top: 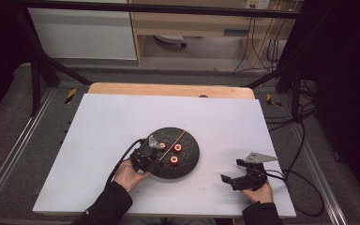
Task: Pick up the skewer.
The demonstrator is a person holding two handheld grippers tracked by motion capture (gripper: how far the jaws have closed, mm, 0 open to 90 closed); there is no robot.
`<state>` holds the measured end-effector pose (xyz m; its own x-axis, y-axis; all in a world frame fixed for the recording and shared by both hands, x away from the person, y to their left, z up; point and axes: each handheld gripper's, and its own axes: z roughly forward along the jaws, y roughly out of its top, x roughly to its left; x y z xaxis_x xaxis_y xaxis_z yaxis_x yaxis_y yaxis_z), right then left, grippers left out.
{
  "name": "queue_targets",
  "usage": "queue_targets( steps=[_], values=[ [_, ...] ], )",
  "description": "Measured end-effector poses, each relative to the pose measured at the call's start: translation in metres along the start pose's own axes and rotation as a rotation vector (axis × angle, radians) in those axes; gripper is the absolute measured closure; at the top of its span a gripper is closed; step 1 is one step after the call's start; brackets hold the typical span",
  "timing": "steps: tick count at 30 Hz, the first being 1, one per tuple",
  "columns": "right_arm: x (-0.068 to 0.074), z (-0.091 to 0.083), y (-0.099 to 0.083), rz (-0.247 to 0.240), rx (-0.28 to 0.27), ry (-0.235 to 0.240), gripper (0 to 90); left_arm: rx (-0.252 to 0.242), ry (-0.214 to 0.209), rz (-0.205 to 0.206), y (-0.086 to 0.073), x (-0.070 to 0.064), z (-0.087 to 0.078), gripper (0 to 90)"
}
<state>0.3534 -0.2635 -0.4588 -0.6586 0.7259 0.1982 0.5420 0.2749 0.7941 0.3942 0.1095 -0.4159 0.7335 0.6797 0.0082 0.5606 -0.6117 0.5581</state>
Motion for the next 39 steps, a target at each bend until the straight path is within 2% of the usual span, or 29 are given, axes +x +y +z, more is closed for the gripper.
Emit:
queue_targets(
  steps=[3,14,21,24,27,31,39],
  values=[
    [0.0,0.0,0.0,0.0,0.002,0.001,0.7,0.013,-0.001,0.0,0.002,0.0,0.001,69.6],
    [0.0,0.0,0.0,0.002,0.003,0.002,0.8,0.07,0.015,0.002,0.007,-0.004,0.005,78.6],
    [0.0,0.0,0.0,0.005,0.008,0.003,0.8,0.078,0.029,-0.008,0.008,-0.006,0.005,86.7],
    [0.0,0.0,0.0,0.003,0.012,0.003,0.8,0.078,0.032,-0.017,0.008,-0.005,0.005,87.1],
    [0.0,0.0,0.0,0.005,0.01,0.003,0.9,0.071,0.039,-0.026,0.008,-0.005,0.004,87.3],
    [0.0,0.0,0.0,0.001,0.009,0.002,1.0,0.047,0.028,-0.032,0.007,-0.004,0.0,87.4],
    [0.0,0.0,0.0,0.014,0.004,-0.005,1.0,-0.006,0.003,0.0,0.0,0.001,-0.011,87.5]
  ],
)
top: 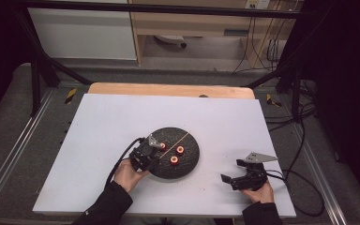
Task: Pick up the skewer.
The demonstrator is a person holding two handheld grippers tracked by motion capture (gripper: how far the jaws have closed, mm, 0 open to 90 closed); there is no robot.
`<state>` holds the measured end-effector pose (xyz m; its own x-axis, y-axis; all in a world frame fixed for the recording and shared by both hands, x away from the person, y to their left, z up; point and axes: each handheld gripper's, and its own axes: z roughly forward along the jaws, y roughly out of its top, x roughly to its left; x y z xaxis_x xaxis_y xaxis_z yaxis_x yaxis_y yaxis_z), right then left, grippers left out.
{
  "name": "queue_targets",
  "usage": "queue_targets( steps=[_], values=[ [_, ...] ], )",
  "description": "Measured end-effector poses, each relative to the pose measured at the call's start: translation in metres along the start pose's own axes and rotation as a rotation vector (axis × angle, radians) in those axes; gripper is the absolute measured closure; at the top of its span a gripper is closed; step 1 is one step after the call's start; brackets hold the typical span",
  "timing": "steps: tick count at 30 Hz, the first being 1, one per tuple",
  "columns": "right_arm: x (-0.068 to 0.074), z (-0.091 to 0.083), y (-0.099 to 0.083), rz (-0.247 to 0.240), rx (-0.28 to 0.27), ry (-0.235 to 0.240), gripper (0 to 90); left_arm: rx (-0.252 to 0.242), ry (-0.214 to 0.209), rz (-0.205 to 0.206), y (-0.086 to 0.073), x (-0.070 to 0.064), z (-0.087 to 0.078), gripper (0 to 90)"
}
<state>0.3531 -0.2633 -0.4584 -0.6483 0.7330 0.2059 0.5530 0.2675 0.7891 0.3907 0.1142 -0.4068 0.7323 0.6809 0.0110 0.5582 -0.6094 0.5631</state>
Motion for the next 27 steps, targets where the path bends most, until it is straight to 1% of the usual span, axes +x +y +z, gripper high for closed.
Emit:
queue_targets(
  steps=[4,6,8,10,13,15,16,17,21,22,23,25,26,27],
  values=[
    [0.0,0.0,0.0,0.008,0.002,-0.009,1.0,-0.04,-0.003,0.005,-0.007,0.004,-0.008,87.5],
    [0.0,0.0,0.0,0.008,0.003,-0.011,0.9,-0.064,-0.008,-0.002,-0.011,0.007,-0.013,87.5],
    [0.0,0.001,0.001,0.001,0.007,-0.013,0.9,-0.085,-0.013,0.002,-0.016,0.01,-0.017,87.5],
    [0.0,0.001,0.001,0.01,0.012,-0.015,0.9,-0.107,-0.017,-0.002,-0.021,0.013,-0.022,87.5],
    [0.0,0.002,0.001,0.009,0.016,-0.02,0.9,-0.141,-0.036,-0.014,-0.03,0.017,-0.028,87.5],
    [0.001,0.002,0.001,0.007,0.02,-0.024,0.9,-0.158,-0.037,-0.019,-0.036,0.019,-0.031,87.5],
    [0.002,0.002,0.002,0.006,0.02,-0.025,0.9,-0.185,-0.05,-0.027,-0.043,0.022,-0.035,87.5],
    [0.002,0.002,0.002,0.006,0.02,-0.025,0.9,-0.185,-0.05,-0.027,-0.043,0.022,-0.035,87.5],
    [0.005,0.004,0.005,-0.005,0.025,-0.018,0.9,-0.222,-0.058,-0.046,-0.054,0.026,-0.041,87.5],
    [0.006,0.004,0.006,0.001,0.026,-0.02,0.9,-0.229,-0.062,-0.049,-0.057,0.028,-0.043,87.5],
    [0.006,0.005,0.007,-0.011,0.028,-0.022,0.9,-0.237,-0.063,-0.05,-0.06,0.029,-0.044,87.5],
    [0.008,0.006,0.009,-0.006,0.034,-0.022,1.0,-0.254,-0.064,-0.046,-0.065,0.03,-0.047,87.5],
    [0.009,0.006,0.009,-0.006,0.029,-0.023,1.2,-0.269,-0.064,-0.045,-0.069,0.031,-0.049,87.5],
    [0.01,0.007,0.01,-0.001,0.027,-0.02,1.3,-0.269,-0.064,-0.045,-0.069,0.031,-0.049,87.5]
  ],
)
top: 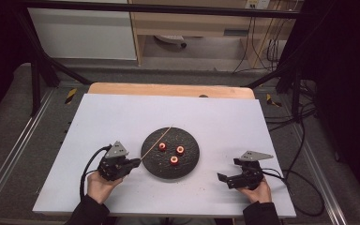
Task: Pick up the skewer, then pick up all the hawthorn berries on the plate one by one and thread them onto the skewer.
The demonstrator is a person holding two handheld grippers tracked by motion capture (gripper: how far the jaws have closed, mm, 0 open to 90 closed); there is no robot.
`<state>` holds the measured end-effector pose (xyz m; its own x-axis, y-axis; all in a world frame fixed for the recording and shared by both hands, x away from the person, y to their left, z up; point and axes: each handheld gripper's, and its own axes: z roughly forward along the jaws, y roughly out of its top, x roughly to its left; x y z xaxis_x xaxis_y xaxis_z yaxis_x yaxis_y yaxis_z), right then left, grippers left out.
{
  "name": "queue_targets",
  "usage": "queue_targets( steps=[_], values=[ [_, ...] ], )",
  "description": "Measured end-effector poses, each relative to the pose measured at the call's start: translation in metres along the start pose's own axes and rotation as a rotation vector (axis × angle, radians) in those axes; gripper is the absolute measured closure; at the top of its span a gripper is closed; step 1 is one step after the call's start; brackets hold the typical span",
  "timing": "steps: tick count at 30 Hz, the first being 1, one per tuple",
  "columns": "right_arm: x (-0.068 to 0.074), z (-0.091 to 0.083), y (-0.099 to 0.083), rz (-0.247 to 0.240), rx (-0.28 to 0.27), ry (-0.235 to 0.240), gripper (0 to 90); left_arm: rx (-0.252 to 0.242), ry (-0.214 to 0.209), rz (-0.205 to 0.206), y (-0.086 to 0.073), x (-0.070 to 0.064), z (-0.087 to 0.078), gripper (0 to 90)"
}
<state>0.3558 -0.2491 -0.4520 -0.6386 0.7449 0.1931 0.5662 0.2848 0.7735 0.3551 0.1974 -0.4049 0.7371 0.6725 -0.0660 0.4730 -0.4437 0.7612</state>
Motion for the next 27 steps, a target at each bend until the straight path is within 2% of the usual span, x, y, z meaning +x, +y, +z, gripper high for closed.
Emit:
queue_targets(
  steps=[5,9,24,27],
  values=[
    [0.005,0.002,0.007,-0.001,-0.003,-0.007,1.5,-0.026,0.0,0.004,-0.011,0.002,-0.008,87.5],
    [0.009,0.004,0.012,-0.012,-0.004,-0.004,1.4,-0.046,-0.016,-0.009,-0.019,0.006,-0.012,87.5],
    [0.035,0.018,0.045,-0.062,0.038,0.022,2.0,-0.092,-0.028,-0.011,-0.042,0.01,-0.025,87.5],
    [0.041,0.024,0.054,-0.077,0.057,0.028,1.9,-0.097,-0.037,-0.022,-0.047,0.012,-0.025,87.5]
  ],
)
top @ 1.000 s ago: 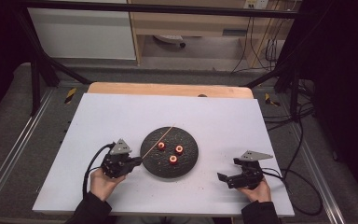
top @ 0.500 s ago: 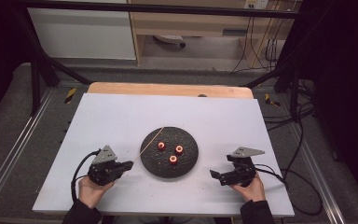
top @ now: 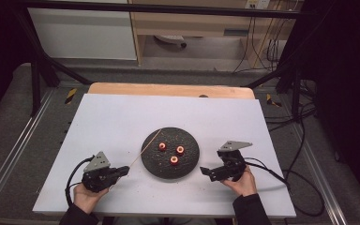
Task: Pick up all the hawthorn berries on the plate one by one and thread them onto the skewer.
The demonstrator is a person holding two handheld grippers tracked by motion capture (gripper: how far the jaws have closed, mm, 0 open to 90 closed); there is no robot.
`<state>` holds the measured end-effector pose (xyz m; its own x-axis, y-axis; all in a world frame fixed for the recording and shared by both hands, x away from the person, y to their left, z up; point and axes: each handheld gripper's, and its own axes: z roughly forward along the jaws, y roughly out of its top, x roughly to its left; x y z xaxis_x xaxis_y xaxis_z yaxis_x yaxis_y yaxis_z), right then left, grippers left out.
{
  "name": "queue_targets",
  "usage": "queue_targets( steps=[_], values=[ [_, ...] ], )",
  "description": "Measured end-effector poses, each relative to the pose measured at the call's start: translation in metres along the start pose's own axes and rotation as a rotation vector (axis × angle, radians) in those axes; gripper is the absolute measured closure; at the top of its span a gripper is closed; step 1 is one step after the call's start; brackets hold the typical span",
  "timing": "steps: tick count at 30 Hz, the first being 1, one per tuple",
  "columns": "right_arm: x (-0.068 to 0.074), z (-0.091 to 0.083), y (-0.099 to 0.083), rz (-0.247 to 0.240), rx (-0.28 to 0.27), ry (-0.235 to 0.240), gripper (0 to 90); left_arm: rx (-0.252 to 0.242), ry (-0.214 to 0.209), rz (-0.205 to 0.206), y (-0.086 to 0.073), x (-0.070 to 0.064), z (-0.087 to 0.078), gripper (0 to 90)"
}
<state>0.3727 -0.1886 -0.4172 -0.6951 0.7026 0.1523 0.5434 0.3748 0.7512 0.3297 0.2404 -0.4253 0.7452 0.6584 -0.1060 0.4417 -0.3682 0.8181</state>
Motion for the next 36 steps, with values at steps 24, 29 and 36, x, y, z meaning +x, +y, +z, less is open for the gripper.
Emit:
queue_targets(
  steps=[24,29,36],
  values=[
    [0.053,0.074,0.074,-0.158,0.242,0.063,15.1,-0.008,-0.012,-0.021,-0.008,0.003,-0.001,87.5],
    [0.057,0.091,0.082,-0.168,0.316,0.095,24.9,-0.005,-0.01,-0.02,-0.008,0.004,0.0,87.5],
    [0.056,0.099,0.086,-0.184,0.371,0.117,40.6,0.003,-0.011,-0.016,-0.008,0.003,0.002,87.5]
  ],
)
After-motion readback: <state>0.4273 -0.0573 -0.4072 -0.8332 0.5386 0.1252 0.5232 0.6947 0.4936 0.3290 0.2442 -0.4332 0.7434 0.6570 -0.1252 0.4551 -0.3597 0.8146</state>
